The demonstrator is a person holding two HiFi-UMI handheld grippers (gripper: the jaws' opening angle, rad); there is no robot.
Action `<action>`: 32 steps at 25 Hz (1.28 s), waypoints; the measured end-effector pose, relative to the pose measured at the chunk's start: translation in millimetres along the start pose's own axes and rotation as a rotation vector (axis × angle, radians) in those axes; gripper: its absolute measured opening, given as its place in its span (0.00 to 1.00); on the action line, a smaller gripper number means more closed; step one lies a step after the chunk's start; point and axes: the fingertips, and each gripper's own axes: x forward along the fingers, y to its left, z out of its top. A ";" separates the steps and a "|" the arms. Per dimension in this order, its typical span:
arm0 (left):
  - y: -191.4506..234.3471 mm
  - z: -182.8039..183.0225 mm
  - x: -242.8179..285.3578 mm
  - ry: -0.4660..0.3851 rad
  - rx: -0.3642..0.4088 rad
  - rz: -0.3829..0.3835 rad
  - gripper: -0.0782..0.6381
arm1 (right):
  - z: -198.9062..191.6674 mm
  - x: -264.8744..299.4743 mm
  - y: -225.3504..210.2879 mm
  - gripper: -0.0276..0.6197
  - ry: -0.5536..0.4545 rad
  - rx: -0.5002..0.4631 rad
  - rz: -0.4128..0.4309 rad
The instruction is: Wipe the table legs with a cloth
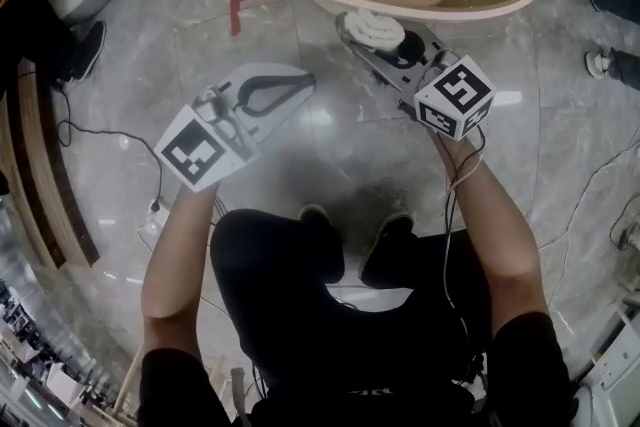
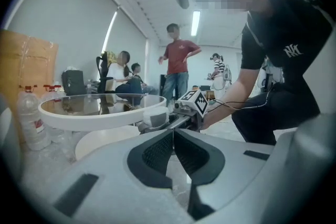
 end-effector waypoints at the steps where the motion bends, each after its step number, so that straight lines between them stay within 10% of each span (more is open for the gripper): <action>1: 2.6 -4.1 1.1 -0.004 0.015 -0.001 0.12 | -4.1 2.8 -2.0 0.26 0.005 -0.016 0.001; 32: -1.1 -92.4 40.9 -0.109 0.108 -0.214 0.12 | -156.6 43.1 -40.5 0.23 0.107 -0.028 -0.032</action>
